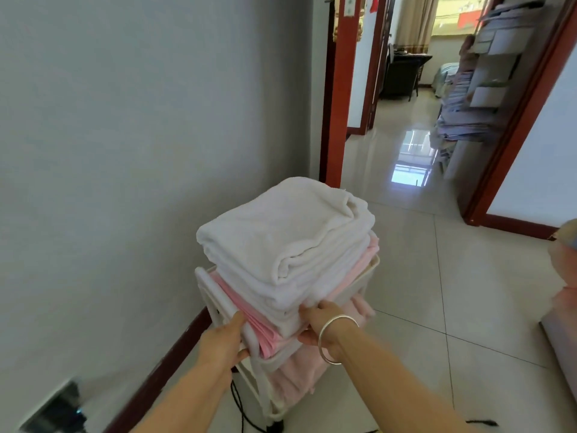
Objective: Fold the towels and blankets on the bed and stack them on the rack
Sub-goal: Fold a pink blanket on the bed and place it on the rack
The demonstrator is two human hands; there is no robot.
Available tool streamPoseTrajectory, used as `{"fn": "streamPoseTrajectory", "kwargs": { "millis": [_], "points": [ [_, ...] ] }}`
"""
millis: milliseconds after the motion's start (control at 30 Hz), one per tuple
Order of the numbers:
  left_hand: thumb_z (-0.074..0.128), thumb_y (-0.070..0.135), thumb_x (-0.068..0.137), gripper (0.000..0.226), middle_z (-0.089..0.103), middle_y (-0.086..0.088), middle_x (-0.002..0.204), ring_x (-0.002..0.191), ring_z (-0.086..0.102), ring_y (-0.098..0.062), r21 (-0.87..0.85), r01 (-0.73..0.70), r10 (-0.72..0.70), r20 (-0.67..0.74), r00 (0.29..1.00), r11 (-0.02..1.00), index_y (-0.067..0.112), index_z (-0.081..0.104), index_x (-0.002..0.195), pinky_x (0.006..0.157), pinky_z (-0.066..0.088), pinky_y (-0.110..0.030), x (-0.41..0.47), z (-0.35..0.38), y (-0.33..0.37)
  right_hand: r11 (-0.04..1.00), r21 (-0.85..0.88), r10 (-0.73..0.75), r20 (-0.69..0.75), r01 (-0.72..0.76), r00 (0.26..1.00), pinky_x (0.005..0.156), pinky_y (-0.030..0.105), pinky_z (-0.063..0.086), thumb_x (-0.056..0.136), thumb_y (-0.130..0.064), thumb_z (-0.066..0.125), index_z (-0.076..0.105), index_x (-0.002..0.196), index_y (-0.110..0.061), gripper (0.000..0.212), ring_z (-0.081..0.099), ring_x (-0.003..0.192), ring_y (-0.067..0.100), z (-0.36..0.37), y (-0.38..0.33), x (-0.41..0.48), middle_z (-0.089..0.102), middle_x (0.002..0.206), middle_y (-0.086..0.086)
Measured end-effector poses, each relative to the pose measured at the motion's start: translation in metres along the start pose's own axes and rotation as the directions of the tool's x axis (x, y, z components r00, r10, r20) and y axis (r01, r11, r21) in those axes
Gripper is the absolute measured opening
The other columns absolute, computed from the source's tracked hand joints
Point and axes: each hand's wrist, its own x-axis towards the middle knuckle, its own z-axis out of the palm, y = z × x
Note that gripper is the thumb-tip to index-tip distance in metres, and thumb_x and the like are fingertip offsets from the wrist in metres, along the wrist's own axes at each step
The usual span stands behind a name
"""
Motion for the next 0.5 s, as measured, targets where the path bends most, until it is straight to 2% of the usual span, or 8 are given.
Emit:
{"fn": "streamPoseTrajectory", "kwargs": {
  "millis": [67, 100, 167, 200, 300, 367, 500],
  "points": [
    [0.063, 0.027, 0.094, 0.034, 0.070, -0.016, 0.106, 0.094, 0.068, -0.029, -0.029, -0.001, 0.001, 0.002, 1.000, 1.000, 0.003, 0.061, 0.118, 0.060, 0.059, -0.033, 0.004, -0.007, 0.002, 0.998, -0.050, -0.031, -0.009, 0.031, 0.999, 0.053, 0.028, 0.056, 0.095, -0.019, 0.059, 0.054, 0.104, -0.005, 0.017, 0.056, 0.072, 0.023, 0.011, -0.003, 0.008, 0.057, 0.084, 0.010],
    [0.064, 0.026, 0.094, 0.035, 0.070, -0.016, 0.107, 0.094, 0.068, -0.028, -0.044, -0.001, 0.001, 0.002, 1.000, 0.999, 0.004, 0.060, 0.120, 0.058, 0.059, -0.032, 0.005, -0.007, 0.003, 0.993, -0.100, -0.057, -0.017, 0.055, 0.998, 0.063, 0.033, 0.057, 0.094, -0.021, 0.059, 0.055, 0.107, -0.004, 0.022, 0.058, 0.076, 0.024, 0.015, -0.005, 0.014, 0.059, 0.087, 0.010],
    [0.066, 0.023, 0.092, 0.036, 0.069, -0.017, 0.107, 0.091, 0.069, -0.026, -0.068, -0.003, 0.003, 0.004, 1.000, 0.998, 0.002, 0.059, 0.121, 0.060, 0.060, -0.033, 0.007, -0.004, 0.006, 0.970, -0.226, -0.100, -0.043, 0.088, 0.994, 0.086, 0.042, 0.055, 0.092, -0.027, 0.057, 0.057, 0.112, -0.005, 0.030, 0.061, 0.091, 0.029, 0.018, -0.009, 0.027, 0.062, 0.099, 0.011],
    [0.067, 0.022, 0.092, 0.037, 0.069, -0.017, 0.107, 0.090, 0.069, -0.026, -0.084, 0.000, 0.001, 0.006, 1.000, 0.996, 0.000, 0.058, 0.121, 0.062, 0.060, -0.034, 0.007, 0.001, 0.008, 0.960, -0.261, -0.115, -0.046, 0.099, 0.992, 0.091, 0.045, 0.053, 0.092, -0.029, 0.056, 0.057, 0.109, -0.007, 0.028, 0.061, 0.095, 0.030, 0.017, -0.012, 0.031, 0.062, 0.100, 0.009],
    [0.068, 0.022, 0.091, 0.036, 0.069, -0.016, 0.102, 0.088, 0.068, -0.026, -0.103, 0.001, -0.003, -0.015, 1.000, 0.995, -0.001, 0.058, 0.117, 0.072, 0.060, -0.040, 0.012, 0.016, 0.011, 0.946, -0.301, -0.142, -0.054, 0.120, 0.988, 0.093, 0.047, 0.052, 0.093, -0.028, 0.053, 0.055, 0.099, -0.016, 0.014, 0.060, 0.097, 0.029, 0.015, -0.022, 0.046, 0.061, 0.097, 0.005],
    [0.070, 0.026, 0.089, 0.032, 0.069, -0.014, 0.092, 0.088, 0.067, -0.027, -0.072, -0.014, 0.011, -0.037, 0.999, 0.997, -0.002, 0.062, 0.103, 0.085, 0.057, -0.047, 0.018, 0.024, 0.013, 0.934, -0.327, -0.177, -0.064, 0.147, 0.982, 0.093, 0.048, 0.052, 0.092, -0.026, 0.053, 0.057, 0.095, -0.019, 0.008, 0.060, 0.102, 0.029, 0.014, -0.028, 0.057, 0.062, 0.102, 0.006],
    [0.074, 0.028, 0.085, 0.023, 0.072, -0.012, 0.086, 0.088, 0.069, -0.030, -0.057, -0.055, 0.051, -0.068, 0.996, 0.997, 0.007, 0.066, 0.083, 0.086, 0.056, -0.049, 0.030, 0.035, 0.016, 0.929, -0.343, -0.176, -0.080, 0.139, 0.981, 0.091, 0.048, 0.053, 0.092, -0.022, 0.050, 0.063, 0.102, -0.013, 0.018, 0.062, 0.099, 0.029, 0.015, -0.036, 0.083, 0.066, 0.102, 0.007]
  ]
}}
